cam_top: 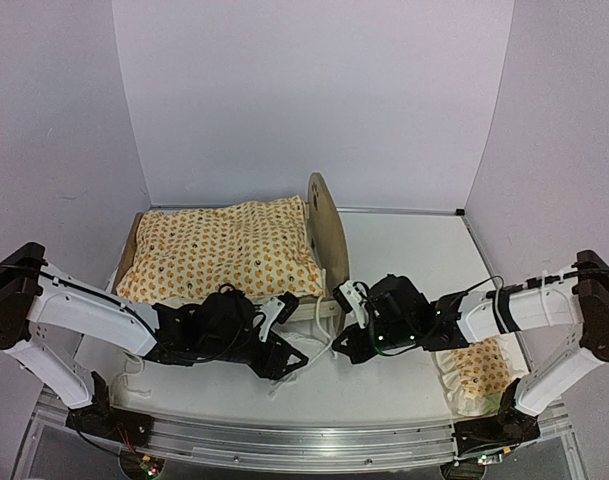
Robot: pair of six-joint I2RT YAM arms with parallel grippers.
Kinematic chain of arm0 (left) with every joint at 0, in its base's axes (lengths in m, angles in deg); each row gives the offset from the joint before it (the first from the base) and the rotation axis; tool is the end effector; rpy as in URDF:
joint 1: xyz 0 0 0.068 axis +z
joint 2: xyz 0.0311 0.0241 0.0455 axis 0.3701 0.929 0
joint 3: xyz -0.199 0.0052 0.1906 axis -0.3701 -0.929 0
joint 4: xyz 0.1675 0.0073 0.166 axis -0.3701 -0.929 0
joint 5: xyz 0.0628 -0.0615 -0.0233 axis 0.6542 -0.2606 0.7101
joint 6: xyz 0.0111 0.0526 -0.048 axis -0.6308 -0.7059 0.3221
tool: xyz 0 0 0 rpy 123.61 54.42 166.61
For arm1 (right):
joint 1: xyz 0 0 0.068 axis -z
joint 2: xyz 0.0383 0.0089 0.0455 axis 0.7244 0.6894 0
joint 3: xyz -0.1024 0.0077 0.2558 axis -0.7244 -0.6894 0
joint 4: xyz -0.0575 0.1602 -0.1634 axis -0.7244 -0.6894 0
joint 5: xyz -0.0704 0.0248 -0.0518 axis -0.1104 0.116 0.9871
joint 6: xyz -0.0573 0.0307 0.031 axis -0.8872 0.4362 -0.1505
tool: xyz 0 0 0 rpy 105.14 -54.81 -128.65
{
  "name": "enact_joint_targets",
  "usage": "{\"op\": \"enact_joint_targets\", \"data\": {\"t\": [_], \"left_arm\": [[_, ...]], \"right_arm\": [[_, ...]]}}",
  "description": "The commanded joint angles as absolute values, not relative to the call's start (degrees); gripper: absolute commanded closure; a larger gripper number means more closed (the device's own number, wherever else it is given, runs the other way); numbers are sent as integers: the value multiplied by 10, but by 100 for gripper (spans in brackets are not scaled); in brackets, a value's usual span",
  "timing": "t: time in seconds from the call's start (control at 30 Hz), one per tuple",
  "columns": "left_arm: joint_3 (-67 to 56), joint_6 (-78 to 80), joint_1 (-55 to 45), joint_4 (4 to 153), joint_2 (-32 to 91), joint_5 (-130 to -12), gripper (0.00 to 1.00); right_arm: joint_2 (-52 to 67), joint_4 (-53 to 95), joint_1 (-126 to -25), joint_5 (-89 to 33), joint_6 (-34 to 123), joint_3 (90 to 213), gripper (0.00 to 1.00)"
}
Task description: Set up the pet bed
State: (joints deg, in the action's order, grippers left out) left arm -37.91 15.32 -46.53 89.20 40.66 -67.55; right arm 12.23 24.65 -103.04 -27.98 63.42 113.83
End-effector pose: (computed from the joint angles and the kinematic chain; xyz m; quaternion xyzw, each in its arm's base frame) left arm 0.1087 -0.2860 0.1880 0.3367 0.8162 -0.3679 0.2917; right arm 0.1504 0.2432 0.1668 -0.2689 0.8803 0.3027 0.2472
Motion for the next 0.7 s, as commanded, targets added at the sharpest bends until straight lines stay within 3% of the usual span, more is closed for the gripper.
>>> {"op": "enact_joint_targets", "data": {"t": [0.0,0.2,0.47,0.67], "left_arm": [[-334,176,-458,921,395,-654,19],[-258,277,-426,948,481,-700,22],[-328,379,-402,1150,521,-777,25],[-341,391,-402,1197,539,-807,29]], "right_arm": [[112,230,-1019,-275,602,1170,100],[122,273,-1019,-306,587,1175,100],[105,313,-1019,-320,589,1158,100],[101,322,-1019,-322,588,1157,100]]}}
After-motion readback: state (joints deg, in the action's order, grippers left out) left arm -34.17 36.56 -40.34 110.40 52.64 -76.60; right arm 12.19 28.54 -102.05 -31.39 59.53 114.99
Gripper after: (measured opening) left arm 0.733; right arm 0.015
